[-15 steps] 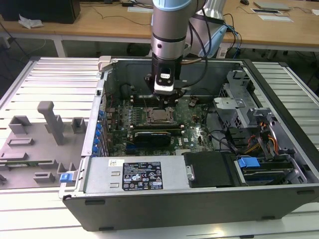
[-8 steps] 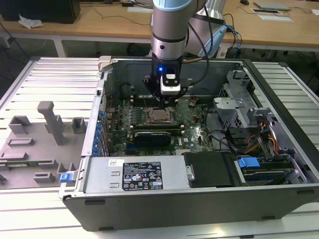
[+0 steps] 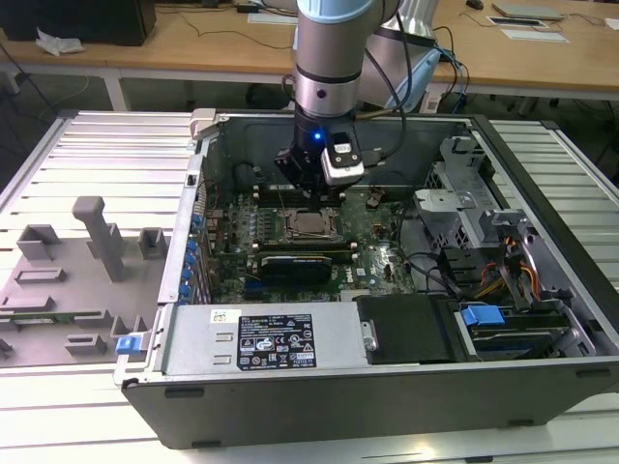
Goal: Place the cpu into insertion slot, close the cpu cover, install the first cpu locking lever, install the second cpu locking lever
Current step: 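Close the cpu cover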
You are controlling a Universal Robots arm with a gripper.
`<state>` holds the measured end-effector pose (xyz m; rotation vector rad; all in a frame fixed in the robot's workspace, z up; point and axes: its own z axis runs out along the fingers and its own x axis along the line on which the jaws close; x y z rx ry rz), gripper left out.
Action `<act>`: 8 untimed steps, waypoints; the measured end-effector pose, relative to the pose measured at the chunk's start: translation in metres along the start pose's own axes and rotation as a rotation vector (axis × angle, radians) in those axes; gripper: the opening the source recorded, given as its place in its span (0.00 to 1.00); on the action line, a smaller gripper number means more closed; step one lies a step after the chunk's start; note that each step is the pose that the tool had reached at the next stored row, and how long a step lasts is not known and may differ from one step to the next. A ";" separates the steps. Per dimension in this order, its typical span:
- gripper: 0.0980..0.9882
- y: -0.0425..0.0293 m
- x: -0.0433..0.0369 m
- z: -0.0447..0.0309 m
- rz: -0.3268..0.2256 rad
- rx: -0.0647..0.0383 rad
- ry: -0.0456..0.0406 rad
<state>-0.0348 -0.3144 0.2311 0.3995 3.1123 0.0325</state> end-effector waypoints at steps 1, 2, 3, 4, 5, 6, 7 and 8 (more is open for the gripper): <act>0.01 0.0000 0.0000 0.0001 -0.027 0.000 0.0005; 0.01 0.0000 0.0000 0.0001 -0.046 0.000 0.0010; 0.01 0.0000 0.0000 0.0002 -0.065 0.000 0.0013; 0.01 0.0000 0.0000 0.0003 -0.103 0.000 0.0022; 0.01 0.0000 0.0000 0.0004 -0.135 0.000 0.0028; 0.01 0.0000 0.0000 0.0005 -0.154 0.000 0.0032; 0.01 0.0000 0.0000 0.0006 -0.171 0.000 0.0035; 0.01 0.0000 0.0000 0.0007 -0.191 0.000 0.0039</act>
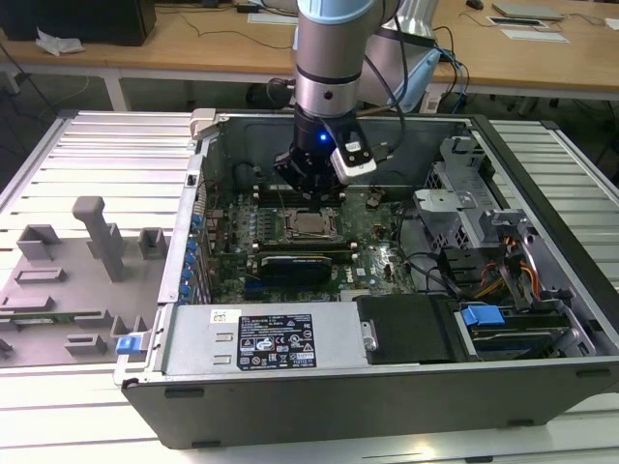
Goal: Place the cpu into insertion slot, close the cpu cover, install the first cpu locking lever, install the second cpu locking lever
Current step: 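Close the cpu cover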
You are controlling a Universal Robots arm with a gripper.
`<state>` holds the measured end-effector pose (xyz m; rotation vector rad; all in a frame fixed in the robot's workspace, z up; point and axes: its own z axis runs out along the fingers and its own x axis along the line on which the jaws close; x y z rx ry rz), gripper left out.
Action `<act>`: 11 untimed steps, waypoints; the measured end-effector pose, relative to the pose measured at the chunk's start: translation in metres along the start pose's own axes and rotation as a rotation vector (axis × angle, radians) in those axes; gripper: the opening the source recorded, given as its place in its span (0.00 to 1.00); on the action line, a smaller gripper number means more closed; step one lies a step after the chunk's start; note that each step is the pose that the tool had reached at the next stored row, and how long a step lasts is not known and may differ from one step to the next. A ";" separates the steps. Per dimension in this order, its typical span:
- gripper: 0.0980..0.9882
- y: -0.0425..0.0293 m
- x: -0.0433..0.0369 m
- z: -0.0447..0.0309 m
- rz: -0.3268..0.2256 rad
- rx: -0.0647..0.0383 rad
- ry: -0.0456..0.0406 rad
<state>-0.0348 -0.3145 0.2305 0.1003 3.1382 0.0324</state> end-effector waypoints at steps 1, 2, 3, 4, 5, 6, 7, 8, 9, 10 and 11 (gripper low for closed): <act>0.01 -0.0001 0.0000 0.0002 -0.014 0.000 0.0002; 0.01 -0.0006 0.0002 0.0005 -0.034 0.000 0.0006; 0.01 -0.0017 0.0006 0.0007 -0.052 0.000 0.0010; 0.01 -0.0023 0.0008 0.0009 -0.059 0.000 0.0012; 0.01 -0.0031 0.0013 0.0011 -0.067 0.000 0.0014; 0.01 -0.0047 0.0022 0.0013 -0.077 0.000 0.0016; 0.01 -0.0059 0.0032 0.0014 -0.085 0.000 0.0018; 0.01 -0.0066 0.0038 0.0016 -0.089 0.000 0.0018; 0.01 -0.0075 0.0045 0.0018 -0.094 0.000 0.0019; 0.01 -0.0085 0.0052 0.0020 -0.098 0.000 0.0020; 0.01 -0.0095 0.0058 0.0024 -0.102 0.000 0.0021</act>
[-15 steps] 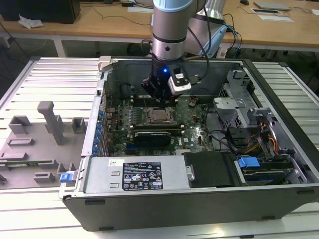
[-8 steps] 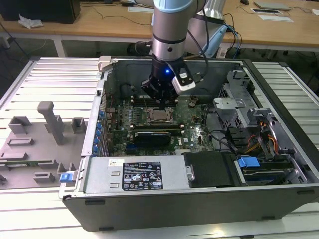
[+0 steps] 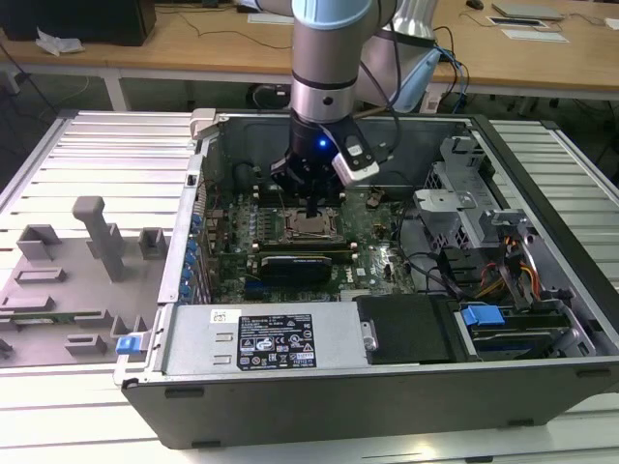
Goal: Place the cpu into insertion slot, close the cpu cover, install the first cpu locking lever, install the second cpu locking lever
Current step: 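Close the cpu cover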
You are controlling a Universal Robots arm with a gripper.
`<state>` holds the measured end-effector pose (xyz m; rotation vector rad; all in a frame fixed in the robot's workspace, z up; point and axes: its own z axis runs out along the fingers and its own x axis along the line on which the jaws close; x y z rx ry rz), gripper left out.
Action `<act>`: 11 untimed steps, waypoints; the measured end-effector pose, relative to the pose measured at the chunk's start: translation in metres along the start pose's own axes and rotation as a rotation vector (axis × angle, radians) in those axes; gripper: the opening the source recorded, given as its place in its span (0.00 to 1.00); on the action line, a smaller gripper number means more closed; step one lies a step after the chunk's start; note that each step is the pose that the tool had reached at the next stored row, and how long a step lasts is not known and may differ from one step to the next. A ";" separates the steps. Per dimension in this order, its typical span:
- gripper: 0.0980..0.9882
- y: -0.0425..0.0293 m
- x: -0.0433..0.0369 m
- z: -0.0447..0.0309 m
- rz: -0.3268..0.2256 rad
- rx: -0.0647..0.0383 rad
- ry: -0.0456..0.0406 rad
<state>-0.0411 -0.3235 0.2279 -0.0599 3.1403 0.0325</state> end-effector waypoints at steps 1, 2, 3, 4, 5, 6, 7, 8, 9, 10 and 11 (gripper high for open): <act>0.01 -0.0012 0.0009 0.0004 -0.005 0.000 0.0002; 0.01 -0.0024 0.0017 0.0008 -0.008 0.000 0.0002; 0.01 -0.0041 0.0030 0.0015 -0.014 0.000 0.0003; 0.01 -0.0049 0.0038 0.0020 -0.017 0.000 0.0004; 0.01 -0.0056 0.0051 0.0027 -0.022 0.000 0.0004; 0.01 -0.0056 0.0070 0.0032 -0.025 0.000 0.0004; 0.01 -0.0056 0.0085 0.0035 -0.027 0.000 0.0006; 0.01 -0.0056 0.0104 0.0039 -0.029 0.000 0.0006; 0.01 -0.0055 0.0131 0.0046 -0.033 0.000 0.0009; 0.01 -0.0055 0.0147 0.0052 -0.036 0.000 0.0009; 0.01 -0.0054 0.0159 0.0062 -0.041 0.000 0.0010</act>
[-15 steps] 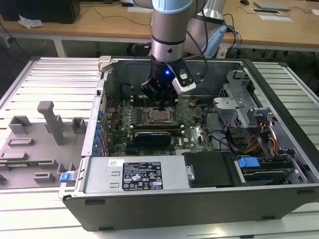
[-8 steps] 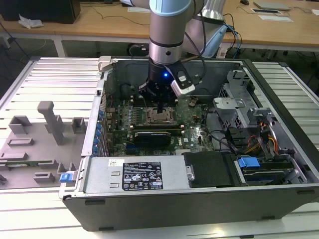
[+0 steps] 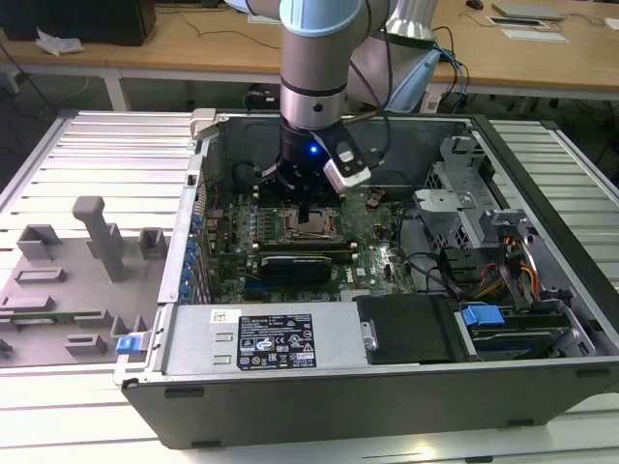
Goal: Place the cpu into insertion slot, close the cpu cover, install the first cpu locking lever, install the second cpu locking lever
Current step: 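Close the cpu cover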
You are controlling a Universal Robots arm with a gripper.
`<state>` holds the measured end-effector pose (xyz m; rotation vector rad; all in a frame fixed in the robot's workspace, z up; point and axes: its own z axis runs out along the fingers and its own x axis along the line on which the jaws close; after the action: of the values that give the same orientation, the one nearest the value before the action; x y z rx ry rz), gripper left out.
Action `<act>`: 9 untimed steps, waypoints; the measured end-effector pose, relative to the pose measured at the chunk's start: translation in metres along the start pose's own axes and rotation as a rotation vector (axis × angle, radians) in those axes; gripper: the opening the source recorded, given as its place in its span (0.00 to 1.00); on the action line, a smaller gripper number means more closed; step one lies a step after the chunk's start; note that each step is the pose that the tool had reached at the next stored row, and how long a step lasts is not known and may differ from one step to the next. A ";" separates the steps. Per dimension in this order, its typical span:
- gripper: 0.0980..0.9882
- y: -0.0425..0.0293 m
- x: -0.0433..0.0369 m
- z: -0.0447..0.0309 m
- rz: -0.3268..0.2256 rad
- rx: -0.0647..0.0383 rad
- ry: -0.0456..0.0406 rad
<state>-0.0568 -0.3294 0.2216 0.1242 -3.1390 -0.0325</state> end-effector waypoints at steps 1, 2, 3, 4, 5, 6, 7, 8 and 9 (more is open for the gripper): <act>0.01 0.0001 0.0011 0.0015 -0.012 0.000 0.0001; 0.01 0.0001 0.0019 0.0025 -0.020 0.000 0.0002; 0.01 0.0001 0.0029 0.0030 -0.024 0.000 0.0004; 0.01 0.0002 0.0040 0.0035 -0.025 0.000 0.0005; 0.01 0.0003 0.0049 0.0040 -0.025 0.000 0.0004; 0.01 0.0004 0.0061 0.0047 -0.025 0.000 0.0004; 0.01 0.0004 0.0064 0.0051 -0.024 0.000 0.0004; 0.01 0.0004 0.0065 0.0053 -0.023 0.000 0.0003; 0.01 0.0004 0.0068 0.0056 -0.016 0.000 0.0003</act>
<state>-0.0636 -0.3294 0.2160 0.1495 -3.1377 -0.0325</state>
